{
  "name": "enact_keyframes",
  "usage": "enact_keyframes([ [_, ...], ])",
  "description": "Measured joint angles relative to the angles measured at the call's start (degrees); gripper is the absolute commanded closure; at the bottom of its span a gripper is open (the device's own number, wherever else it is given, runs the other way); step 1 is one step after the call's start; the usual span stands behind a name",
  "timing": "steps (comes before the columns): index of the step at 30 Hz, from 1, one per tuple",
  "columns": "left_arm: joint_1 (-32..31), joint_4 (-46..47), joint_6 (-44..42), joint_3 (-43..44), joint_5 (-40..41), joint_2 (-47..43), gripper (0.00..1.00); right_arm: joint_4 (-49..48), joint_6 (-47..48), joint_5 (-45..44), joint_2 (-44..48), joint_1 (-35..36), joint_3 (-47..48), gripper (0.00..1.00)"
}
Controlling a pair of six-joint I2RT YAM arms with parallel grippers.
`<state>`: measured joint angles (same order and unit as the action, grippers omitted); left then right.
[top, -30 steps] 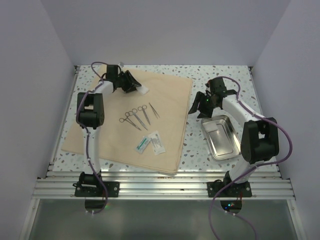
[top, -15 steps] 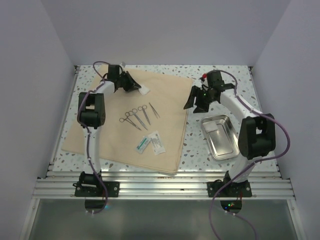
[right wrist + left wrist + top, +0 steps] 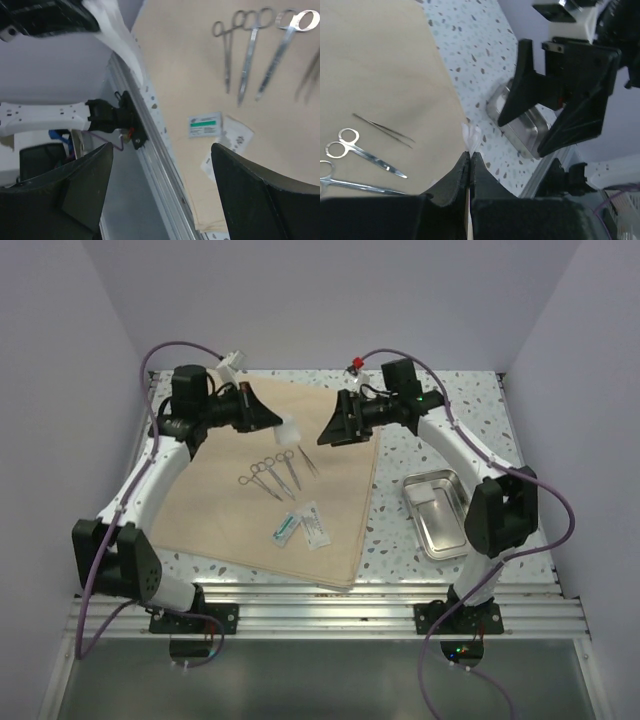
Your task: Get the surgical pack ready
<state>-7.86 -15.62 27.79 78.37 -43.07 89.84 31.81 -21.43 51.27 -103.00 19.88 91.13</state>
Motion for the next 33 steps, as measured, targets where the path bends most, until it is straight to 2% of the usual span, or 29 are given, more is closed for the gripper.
enact_keyframes([
  [5, -1.73, 0.07, -1.2, -15.93, -8.5, -16.0, 1.0, -3.32, 0.55, 7.65, -0.11, 7.52, 1.42, 0.24],
  [11, -2.82, -0.39, 0.5, -26.67, -13.0, -24.04, 1.0, -6.56, 0.37, 12.7, 0.87, 12.2, -1.88, 0.29],
  [18, -3.17, -0.31, 1.75, -28.52, -16.0, -29.33, 1.0, -8.11, 0.09, 13.44, 6.45, 15.58, -10.99, 0.33],
  [22, -3.61, -0.28, 2.25, -29.16, -17.14, -30.82, 1.0, -10.38, -1.18, 13.42, 8.24, 17.22, -12.76, 0.34],
  [27, -4.57, -0.37, 2.95, -29.59, -18.36, -31.5, 1.0, -14.93, -4.02, 12.81, 8.85, 19.69, -14.47, 0.4],
  [30, -4.94, -0.39, 3.04, -29.68, -18.73, -31.71, 1.0, -16.85, -5.49, 12.59, 8.9, 20.83, -15.69, 0.48],
  [33, -5.07, -0.44, 3.06, -30.42, -19.02, -32.37, 1.0, -17.81, -6.38, 12.37, 8.9, 21.2, -15.87, 0.67],
])
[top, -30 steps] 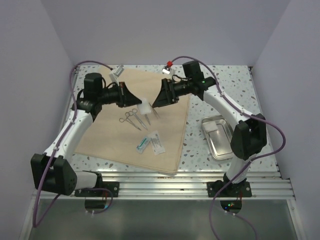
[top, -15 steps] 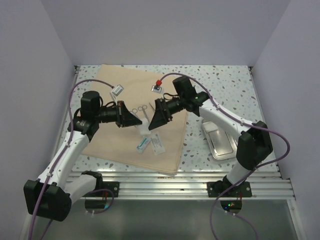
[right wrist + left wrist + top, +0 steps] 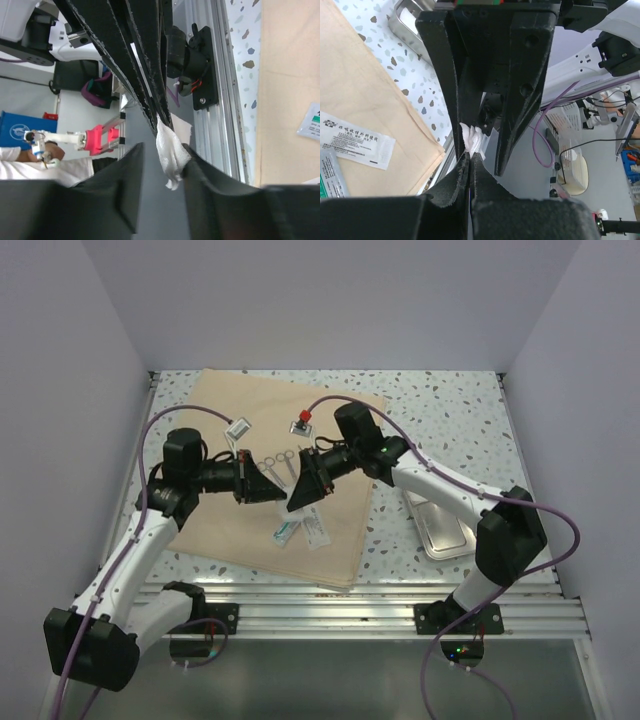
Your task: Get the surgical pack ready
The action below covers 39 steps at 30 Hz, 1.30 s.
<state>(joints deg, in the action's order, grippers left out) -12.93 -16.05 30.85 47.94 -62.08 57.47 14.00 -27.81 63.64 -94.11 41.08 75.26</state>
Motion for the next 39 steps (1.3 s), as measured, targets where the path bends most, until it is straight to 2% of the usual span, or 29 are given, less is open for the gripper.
enact_keyframes([
  [1, -0.02, -0.04, -0.02, -0.2, -0.15, -0.11, 1.0, -0.46, -0.33, -0.13, 0.0, 0.07, 0.0, 0.76],
  [2, -0.02, -0.02, 0.0, -0.31, -0.24, -0.22, 1.0, -0.87, -0.55, -0.26, 0.0, 0.09, -0.02, 1.0],
  [3, -0.02, -0.04, 0.0, -0.42, -0.28, -0.26, 0.92, -1.36, -0.66, -0.59, 0.02, 0.17, -0.07, 1.0],
  [4, -0.02, -0.04, -0.07, -0.46, -0.22, -0.26, 0.62, -1.53, -1.36, -1.11, 0.02, 0.17, -0.09, 1.0],
  [6, -0.07, -1.4, -1.31, -0.24, 1.36, -0.09, 0.37, -1.51, -1.84, -2.36, 0.04, 0.17, -0.28, 1.0],
  [7, -0.11, -3.08, -2.32, 0.24, 2.6, 0.37, 0.19, -1.51, -2.12, -3.26, 0.13, 0.15, -0.52, 1.0],
  [11, -0.22, -9.38, -5.88, 4.98, 9.73, 5.51, 0.01, -1.14, -3.65, -8.46, 1.49, -0.33, -3.21, 1.0],
  [14, 0.11, -12.22, -7.61, 9.18, 16.98, 8.61, 0.0, -0.76, -5.95, -12.48, 3.21, -2.75, -6.71, 1.0],
  [16, 0.28, -13.49, -8.13, 11.5, 22.69, 9.66, 0.0, -0.94, -8.37, -14.64, 4.96, -6.88, -10.23, 1.0],
  [20, 0.55, -15.41, -8.98, 14.78, 32.81, 12.2, 0.01, -0.85, -12.13, -18.27, 9.9, -19.89, -18.64, 1.0],
  [23, 0.59, -16.7, -9.11, 14.8, 37.27, 14.56, 0.02, -0.55, -13.75, -20.52, 13.92, -30.73, -24.5, 1.0],
  [28, 0.59, -17.05, -8.98, 12.09, 40.28, 15.58, 0.02, -1.14, -15.76, -22.23, 20.83, -47.82, -33.27, 1.0],
  [30, 0.59, -17.05, -9.01, 12.04, 40.68, 16.5, 0.02, -1.62, -16.52, -22.16, 21.86, -52.43, -36.17, 1.0],
  [39, 0.81, -17.44, -10.51, 12.66, 40.92, 22.64, 0.02, -3.52, -17.07, -22.45, 20.57, -59.6, -43.28, 1.0],
])
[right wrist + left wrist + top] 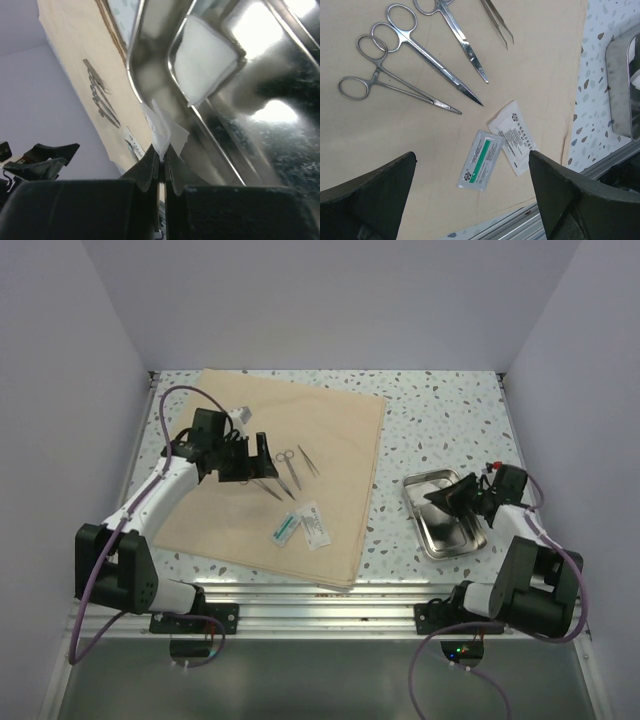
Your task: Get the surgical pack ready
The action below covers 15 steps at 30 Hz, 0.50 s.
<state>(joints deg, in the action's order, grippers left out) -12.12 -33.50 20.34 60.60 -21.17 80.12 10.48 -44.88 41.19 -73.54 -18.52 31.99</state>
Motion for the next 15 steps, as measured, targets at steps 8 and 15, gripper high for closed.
enact_keyframes([
  [8, 0.17, 0.02, -0.59, 0.42, -0.33, 1.2, 0.02, -4.55, 0.13, -1.27, -5.03, -1.03, -6.27, 1.0],
  [15, 0.46, 0.02, -0.55, 0.42, -0.55, 1.92, 0.02, -0.02, 3.61, -6.14, -5.07, -1.03, -5.18, 0.97],
])
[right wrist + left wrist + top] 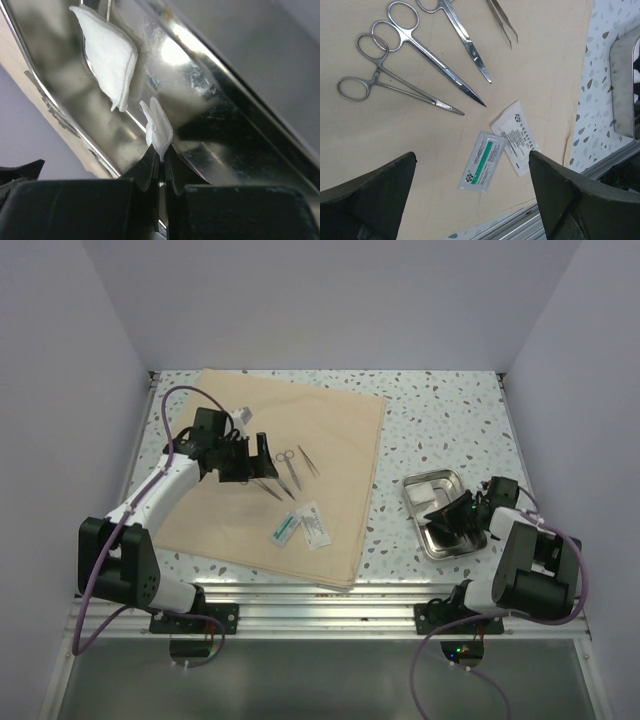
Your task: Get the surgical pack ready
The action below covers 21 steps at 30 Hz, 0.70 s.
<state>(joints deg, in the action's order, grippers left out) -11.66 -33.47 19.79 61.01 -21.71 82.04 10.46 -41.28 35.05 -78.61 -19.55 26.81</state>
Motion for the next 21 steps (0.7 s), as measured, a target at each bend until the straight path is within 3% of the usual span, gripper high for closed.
enact_keyframes([
  [10, 0.09, 0.09, 0.17, 0.0, -0.57, 0.26, 0.02, 7.93, 4.24, -4.31, -0.04, 0.0, 4.15, 0.56],
  [16, 0.07, 0.07, 0.61, 0.0, -0.44, 0.26, 0.02, 17.46, 7.96, -7.41, 1.86, 0.0, 8.15, 0.47],
  [21, 0.07, -0.02, 1.38, 0.0, 0.39, 0.48, 0.06, 26.73, 11.23, -10.95, 5.18, 0.04, 12.96, 0.45],
])
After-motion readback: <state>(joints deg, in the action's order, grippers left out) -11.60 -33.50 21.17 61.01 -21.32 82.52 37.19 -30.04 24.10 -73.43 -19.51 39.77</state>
